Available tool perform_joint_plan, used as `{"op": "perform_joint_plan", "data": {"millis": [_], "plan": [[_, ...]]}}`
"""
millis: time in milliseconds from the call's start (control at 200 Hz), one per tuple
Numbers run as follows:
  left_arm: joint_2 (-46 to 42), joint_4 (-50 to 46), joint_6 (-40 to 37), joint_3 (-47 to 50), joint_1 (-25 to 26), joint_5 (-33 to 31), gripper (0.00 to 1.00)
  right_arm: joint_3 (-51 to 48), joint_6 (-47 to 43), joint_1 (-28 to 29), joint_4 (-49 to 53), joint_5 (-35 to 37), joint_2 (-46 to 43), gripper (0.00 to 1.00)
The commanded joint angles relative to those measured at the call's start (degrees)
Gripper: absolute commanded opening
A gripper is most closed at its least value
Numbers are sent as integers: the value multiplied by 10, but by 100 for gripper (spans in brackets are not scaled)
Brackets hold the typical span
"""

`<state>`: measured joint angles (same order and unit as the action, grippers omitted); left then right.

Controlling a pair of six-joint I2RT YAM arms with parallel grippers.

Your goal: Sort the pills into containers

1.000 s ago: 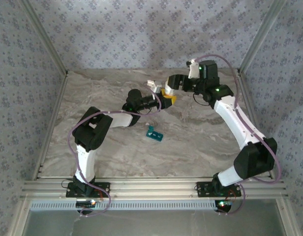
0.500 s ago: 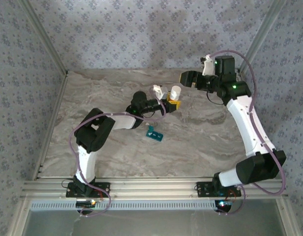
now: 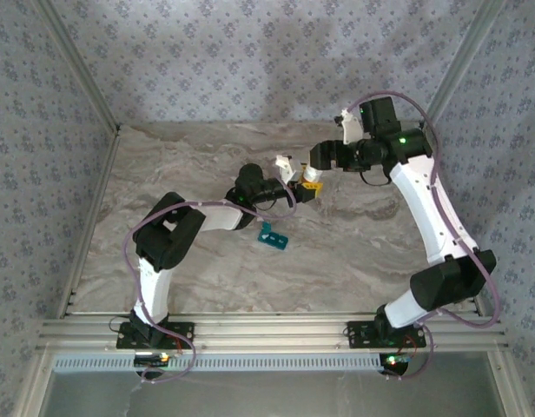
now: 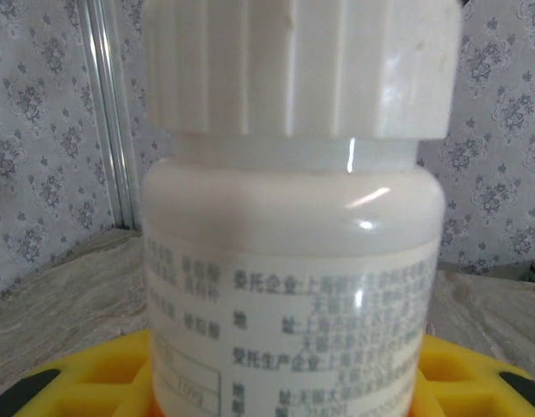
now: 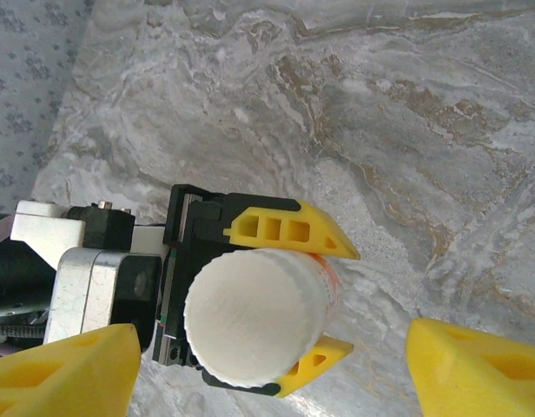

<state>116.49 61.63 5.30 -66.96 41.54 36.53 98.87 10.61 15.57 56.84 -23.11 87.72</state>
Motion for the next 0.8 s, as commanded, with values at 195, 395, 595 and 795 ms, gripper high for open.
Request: {"op": "perform_joint_plan", "data": {"millis": [195,395,595,795], "plan": [[7,-12,-11,-14,5,1,0,50,-35,20,42,32,29,80],[7,-16,-10,-16,5,2,0,58,-40,25,44,36,44,79],[7,-18,-9,-18,5,1,0,59,-41,27,41,33,54,74],[8,-22,-7,-21,5,1,0,56,-41,28,38,29,59,66]]}}
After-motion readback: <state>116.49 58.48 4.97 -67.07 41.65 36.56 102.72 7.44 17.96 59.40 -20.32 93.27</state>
